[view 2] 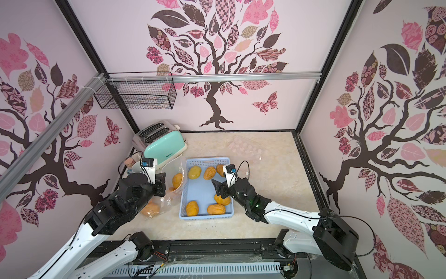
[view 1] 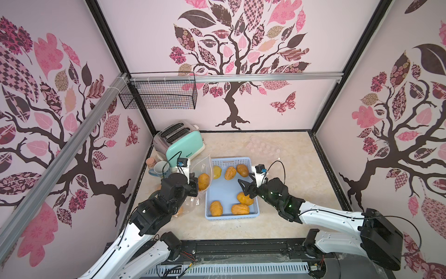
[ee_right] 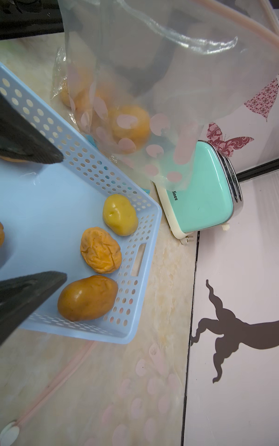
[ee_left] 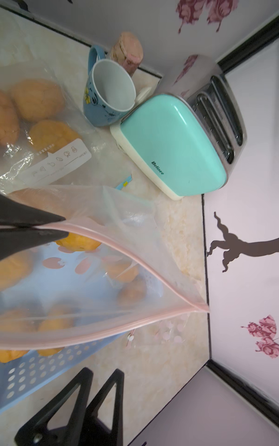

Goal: Put the potatoes into a zipper bag and zip it
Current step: Pick up the potato from the basket.

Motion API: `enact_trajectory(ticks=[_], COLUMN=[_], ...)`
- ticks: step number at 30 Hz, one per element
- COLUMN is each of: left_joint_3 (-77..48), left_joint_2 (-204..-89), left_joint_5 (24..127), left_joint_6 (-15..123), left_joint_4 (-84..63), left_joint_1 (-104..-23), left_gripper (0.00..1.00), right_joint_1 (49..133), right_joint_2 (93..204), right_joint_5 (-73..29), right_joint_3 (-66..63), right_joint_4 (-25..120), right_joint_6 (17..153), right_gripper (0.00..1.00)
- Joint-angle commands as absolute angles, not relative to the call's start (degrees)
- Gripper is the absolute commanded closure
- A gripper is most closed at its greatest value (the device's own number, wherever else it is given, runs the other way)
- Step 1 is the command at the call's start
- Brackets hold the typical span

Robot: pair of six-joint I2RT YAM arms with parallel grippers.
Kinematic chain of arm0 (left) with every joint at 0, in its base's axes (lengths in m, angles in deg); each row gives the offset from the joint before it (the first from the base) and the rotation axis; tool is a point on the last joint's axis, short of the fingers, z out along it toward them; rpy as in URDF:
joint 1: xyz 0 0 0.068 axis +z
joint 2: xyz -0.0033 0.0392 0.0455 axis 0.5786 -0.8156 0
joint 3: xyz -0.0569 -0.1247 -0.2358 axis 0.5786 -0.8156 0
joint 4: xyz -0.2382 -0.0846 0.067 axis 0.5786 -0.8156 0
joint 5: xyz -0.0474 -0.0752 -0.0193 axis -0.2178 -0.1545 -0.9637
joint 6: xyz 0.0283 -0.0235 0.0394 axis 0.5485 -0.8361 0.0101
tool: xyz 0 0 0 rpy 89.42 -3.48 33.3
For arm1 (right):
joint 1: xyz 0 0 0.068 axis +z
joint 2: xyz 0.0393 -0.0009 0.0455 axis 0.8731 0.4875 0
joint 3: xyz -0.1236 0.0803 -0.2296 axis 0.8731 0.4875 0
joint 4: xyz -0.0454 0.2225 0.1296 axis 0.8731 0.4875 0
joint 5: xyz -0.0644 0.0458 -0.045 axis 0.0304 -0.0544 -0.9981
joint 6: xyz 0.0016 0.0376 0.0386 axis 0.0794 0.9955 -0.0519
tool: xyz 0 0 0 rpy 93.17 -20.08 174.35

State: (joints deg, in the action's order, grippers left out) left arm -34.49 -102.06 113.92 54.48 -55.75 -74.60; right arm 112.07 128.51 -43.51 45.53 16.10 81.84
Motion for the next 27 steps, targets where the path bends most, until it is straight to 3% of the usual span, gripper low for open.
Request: enact_trajectory(ticks=[1, 5, 11, 17, 27], left_joint_3=[-35.73, -33.05, -22.97, -30.83, -38.06], left_joint_2=[-98.55, -98.63, -107.44, -111.32, -112.55], left_joint_5=[123.54, 130.35, 130.99, 112.87, 106.19], left_joint_6=[53.62, 52.84, 52.39, 53.45, 52.59], left_joint_4=[-55.29, -60.44, -76.00, -68.14, -62.80], left_joint_1=[-74.30, -74.35, -74.33, -74.36, -73.77], left_gripper=[1.00, 1.00, 1.00, 1.00, 1.00], right_joint_1=[112.23, 112.17, 112.20, 112.18, 112.22], right_joint_2=[128.79, 129.30, 129.62, 130.57, 132.20], right_joint_5=[-43.41, -42.37, -42.26, -41.82, -37.63], right_joint_3=[44.16, 43.72, 43.69, 42.38, 38.40], right_joint_4=[15.00, 15.54, 15.72, 17.94, 24.45], right_joint_6=[81.00, 80.31, 79.51, 78.99, 78.20], right_gripper=[0.26, 0.26, 0.26, 0.26, 0.25])
